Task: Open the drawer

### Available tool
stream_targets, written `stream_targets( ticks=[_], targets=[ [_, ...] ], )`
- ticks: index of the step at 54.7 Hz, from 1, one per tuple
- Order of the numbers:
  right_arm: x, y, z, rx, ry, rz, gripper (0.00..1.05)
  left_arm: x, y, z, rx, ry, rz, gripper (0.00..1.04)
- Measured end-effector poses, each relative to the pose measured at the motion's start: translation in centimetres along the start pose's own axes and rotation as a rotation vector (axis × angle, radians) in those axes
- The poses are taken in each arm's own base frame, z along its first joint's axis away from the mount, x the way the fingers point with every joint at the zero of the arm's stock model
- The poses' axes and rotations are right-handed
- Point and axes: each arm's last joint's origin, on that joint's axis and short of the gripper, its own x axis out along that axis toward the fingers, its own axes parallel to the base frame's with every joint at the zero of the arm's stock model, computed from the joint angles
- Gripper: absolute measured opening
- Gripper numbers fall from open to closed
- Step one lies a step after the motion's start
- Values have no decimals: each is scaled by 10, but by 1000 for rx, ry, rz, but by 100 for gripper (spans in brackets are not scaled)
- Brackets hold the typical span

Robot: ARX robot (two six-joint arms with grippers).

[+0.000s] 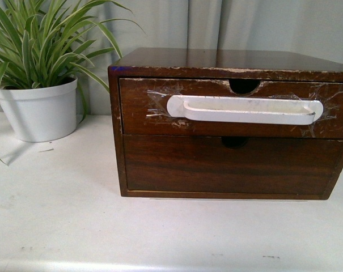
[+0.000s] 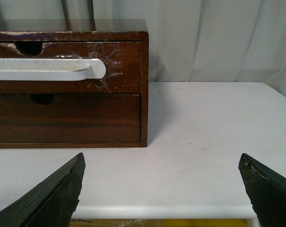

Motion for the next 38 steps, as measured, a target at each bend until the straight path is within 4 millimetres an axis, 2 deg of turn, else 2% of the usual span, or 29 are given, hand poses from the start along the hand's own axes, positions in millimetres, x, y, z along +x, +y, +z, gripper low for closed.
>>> stream_targets(
  ticks=[38],
  targets=[
    [0, 0, 0, 0, 0, 0, 96, 0, 0, 0, 0, 0, 0, 99]
  ],
)
